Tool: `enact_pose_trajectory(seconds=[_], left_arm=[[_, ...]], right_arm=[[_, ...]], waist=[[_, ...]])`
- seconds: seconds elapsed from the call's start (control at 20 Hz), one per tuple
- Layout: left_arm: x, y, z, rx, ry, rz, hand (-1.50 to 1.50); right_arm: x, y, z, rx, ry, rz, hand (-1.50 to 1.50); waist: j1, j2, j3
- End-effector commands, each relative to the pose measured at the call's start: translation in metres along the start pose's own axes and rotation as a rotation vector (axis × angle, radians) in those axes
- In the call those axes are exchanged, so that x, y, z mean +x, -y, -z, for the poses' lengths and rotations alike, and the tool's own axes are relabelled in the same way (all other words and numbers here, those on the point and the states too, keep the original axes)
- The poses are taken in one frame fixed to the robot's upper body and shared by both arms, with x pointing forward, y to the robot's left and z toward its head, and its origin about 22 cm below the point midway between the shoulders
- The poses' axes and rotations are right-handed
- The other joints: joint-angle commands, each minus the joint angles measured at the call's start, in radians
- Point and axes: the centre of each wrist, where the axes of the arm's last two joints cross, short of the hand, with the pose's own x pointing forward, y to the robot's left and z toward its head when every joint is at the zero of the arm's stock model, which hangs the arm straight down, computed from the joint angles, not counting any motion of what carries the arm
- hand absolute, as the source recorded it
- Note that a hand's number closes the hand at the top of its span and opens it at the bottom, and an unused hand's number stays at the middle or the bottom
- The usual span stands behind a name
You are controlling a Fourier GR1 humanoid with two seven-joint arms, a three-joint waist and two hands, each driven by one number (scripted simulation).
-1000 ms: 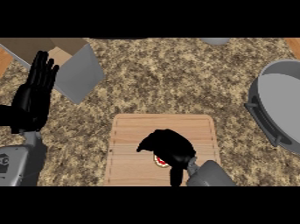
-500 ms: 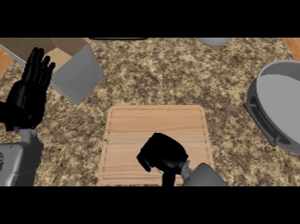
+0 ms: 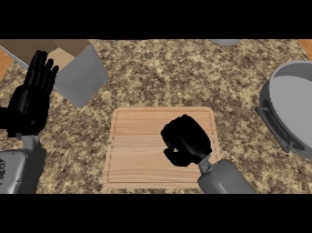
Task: Pick the cupcake from the cutting board and place it in the pot
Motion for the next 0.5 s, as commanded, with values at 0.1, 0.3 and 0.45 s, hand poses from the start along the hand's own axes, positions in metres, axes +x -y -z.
enact_pose_trajectory(seconds=[0.1,0.3,0.45], left_arm=[[0.007,0.003,0.003,-0.020,0.022,-0.007,0.00],[0.009,0.007,0.006,-0.047,0.033,-0.008,0.00],[0.002,0.005,0.001,-0.045,0.019,-0.003,0.00]], right_arm=[[-0.054,0.046,0.024,-0.218,-0.605,0.060,1.50],[-0.057,0.093,0.051,-0.433,-0.877,0.020,1.50],[-0.067,0.130,0.064,-0.578,-1.079,-0.071,1.50]], waist=[[0.015,0.020,0.001],[0.046,0.016,-0.002],[0.055,0.015,-0.004]])
